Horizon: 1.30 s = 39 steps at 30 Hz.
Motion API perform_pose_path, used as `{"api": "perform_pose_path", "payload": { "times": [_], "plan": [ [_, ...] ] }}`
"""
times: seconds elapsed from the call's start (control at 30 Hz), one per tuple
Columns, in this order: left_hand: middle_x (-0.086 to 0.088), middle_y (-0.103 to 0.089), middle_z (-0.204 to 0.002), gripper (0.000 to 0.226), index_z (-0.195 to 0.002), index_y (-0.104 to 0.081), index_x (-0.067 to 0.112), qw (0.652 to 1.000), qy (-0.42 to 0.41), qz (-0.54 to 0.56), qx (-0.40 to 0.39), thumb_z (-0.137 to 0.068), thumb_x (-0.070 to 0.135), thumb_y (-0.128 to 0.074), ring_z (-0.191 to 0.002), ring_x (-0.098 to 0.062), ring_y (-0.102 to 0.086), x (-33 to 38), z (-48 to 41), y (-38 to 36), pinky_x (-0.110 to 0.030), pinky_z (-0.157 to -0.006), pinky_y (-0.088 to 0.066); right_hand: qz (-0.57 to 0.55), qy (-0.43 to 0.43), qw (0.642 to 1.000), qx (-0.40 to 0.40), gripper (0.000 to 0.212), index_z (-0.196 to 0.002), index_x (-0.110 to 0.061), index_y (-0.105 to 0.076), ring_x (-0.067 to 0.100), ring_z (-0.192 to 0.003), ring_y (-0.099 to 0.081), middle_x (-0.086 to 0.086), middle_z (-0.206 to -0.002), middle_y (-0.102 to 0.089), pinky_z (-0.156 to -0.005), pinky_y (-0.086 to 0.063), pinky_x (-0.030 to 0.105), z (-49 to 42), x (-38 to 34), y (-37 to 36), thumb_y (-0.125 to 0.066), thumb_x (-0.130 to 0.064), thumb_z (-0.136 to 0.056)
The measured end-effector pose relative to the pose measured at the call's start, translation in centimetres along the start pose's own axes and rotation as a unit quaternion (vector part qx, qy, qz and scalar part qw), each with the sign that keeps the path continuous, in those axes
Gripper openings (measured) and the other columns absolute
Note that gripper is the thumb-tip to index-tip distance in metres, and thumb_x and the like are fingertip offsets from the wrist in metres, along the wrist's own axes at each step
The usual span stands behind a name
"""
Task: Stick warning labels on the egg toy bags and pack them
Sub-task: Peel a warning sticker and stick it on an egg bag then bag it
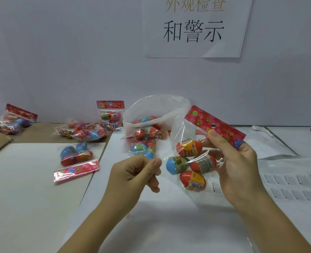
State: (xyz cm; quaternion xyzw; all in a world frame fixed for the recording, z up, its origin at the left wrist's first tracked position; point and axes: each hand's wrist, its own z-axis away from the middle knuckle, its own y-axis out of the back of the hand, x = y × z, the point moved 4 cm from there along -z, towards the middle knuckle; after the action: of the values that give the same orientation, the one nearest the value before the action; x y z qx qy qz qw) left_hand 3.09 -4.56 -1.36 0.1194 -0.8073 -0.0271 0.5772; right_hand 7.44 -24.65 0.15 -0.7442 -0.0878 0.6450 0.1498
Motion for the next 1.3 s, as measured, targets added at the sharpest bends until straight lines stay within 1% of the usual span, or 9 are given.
{"api": "perform_pose_path", "payload": {
  "times": [0.27, 0.37, 0.47, 0.63, 0.7, 0.83, 1.0, 1.17, 1.3],
  "plan": [
    [0.001, -0.070, -0.059, 0.028, -0.068, -0.069, 0.026, 1.000, -0.019, -0.007, -0.023, -0.076, 0.051, -0.059, -0.051, -0.011, -0.067, -0.3, 0.0, -0.2, -0.014, -0.059, -0.053, -0.038, -0.010, 0.999, 0.020, 0.023, -0.085, -0.022, -0.069, 0.013, -0.070, -0.072, 0.000, -0.077, -0.073, -0.053, -0.055, 0.027, 0.0, -0.3, 0.1, -0.072, -0.034, -0.066],
    [0.003, -0.073, -0.073, 0.035, -0.075, -0.074, 0.029, 0.998, 0.034, 0.009, -0.053, -0.083, 0.060, -0.059, -0.064, -0.012, -0.069, -0.9, -0.2, 0.1, -0.019, -0.062, -0.056, -0.013, -0.018, 1.000, -0.019, 0.012, -0.077, -0.024, -0.070, 0.016, -0.072, -0.072, 0.001, -0.076, -0.073, -0.056, -0.056, 0.030, 0.2, 0.2, -0.5, -0.069, -0.035, -0.071],
    [0.014, -0.074, -0.092, 0.049, -0.099, -0.068, 0.029, 0.984, 0.132, 0.084, -0.088, -0.065, 0.062, -0.056, -0.085, -0.012, -0.072, -1.6, -0.7, 0.1, -0.023, -0.067, -0.057, 0.028, -0.056, 0.993, -0.098, 0.010, -0.070, -0.026, -0.073, 0.015, -0.068, -0.071, 0.000, -0.073, -0.072, -0.054, -0.054, 0.023, 1.0, 1.4, -1.8, -0.070, -0.035, -0.069],
    [-0.001, -0.076, -0.099, 0.056, -0.103, -0.073, 0.025, 0.949, 0.224, 0.169, -0.141, -0.051, 0.038, -0.086, -0.096, -0.023, -0.072, -1.8, 0.0, -1.3, -0.029, -0.071, -0.059, 0.073, -0.068, 0.989, -0.106, 0.046, -0.093, -0.019, -0.070, 0.018, -0.076, -0.073, 0.000, -0.087, -0.075, -0.062, -0.057, 0.030, 1.7, 2.6, -2.7, -0.069, -0.052, -0.061],
    [-0.002, -0.076, -0.095, 0.051, -0.095, -0.076, 0.023, 0.951, 0.229, 0.162, -0.130, -0.050, 0.038, -0.094, -0.090, -0.019, -0.073, -1.7, 0.2, -1.1, -0.025, -0.068, -0.058, 0.052, -0.079, 0.989, -0.110, 0.043, -0.096, -0.022, -0.070, 0.019, -0.079, -0.073, -0.001, -0.090, -0.075, -0.061, -0.058, 0.029, 1.4, 2.4, -2.5, -0.062, -0.055, -0.068],
    [-0.011, -0.075, -0.098, 0.048, -0.109, -0.068, 0.009, 0.930, 0.237, 0.275, -0.056, -0.063, 0.020, -0.074, -0.084, -0.023, -0.074, -1.5, -0.5, 0.4, -0.028, -0.062, -0.059, 0.025, -0.109, 0.984, -0.141, 0.047, -0.100, -0.013, -0.069, 0.025, -0.079, -0.072, 0.008, -0.094, -0.072, -0.059, -0.057, 0.031, 0.6, 1.9, -2.1, -0.065, -0.049, -0.070],
    [-0.009, -0.070, -0.112, 0.055, -0.117, -0.063, 0.022, 0.917, 0.252, 0.307, 0.041, -0.063, 0.028, -0.072, -0.090, -0.023, -0.074, -1.4, -0.9, 1.6, -0.027, -0.055, -0.057, 0.182, -0.104, 0.942, -0.263, 0.034, -0.079, -0.016, -0.074, 0.023, -0.077, -0.072, 0.006, -0.087, -0.073, -0.056, -0.057, 0.032, 1.6, 2.2, -3.1, -0.078, -0.047, -0.066],
    [-0.006, -0.073, -0.108, 0.050, -0.114, -0.062, 0.025, 0.911, 0.253, 0.322, 0.058, -0.065, 0.028, -0.070, -0.097, -0.025, -0.072, -1.4, -1.1, 1.6, -0.029, -0.061, -0.060, 0.183, -0.077, 0.949, -0.247, 0.008, -0.074, -0.017, -0.075, 0.022, -0.071, -0.072, 0.007, -0.080, -0.073, -0.055, -0.057, 0.030, 1.6, 2.7, -3.0, -0.073, -0.024, -0.077],
    [-0.004, -0.075, -0.101, 0.051, -0.117, -0.061, 0.019, 0.909, 0.251, 0.325, 0.065, -0.067, 0.025, -0.069, -0.085, -0.021, -0.075, -1.1, -1.3, 1.8, -0.027, -0.056, -0.059, 0.181, -0.058, 0.950, -0.246, 0.014, -0.069, -0.019, -0.073, 0.022, -0.068, -0.071, 0.007, -0.074, -0.072, -0.054, -0.057, 0.030, 1.3, 2.3, -2.8, -0.072, -0.033, -0.068]
  ]
}}
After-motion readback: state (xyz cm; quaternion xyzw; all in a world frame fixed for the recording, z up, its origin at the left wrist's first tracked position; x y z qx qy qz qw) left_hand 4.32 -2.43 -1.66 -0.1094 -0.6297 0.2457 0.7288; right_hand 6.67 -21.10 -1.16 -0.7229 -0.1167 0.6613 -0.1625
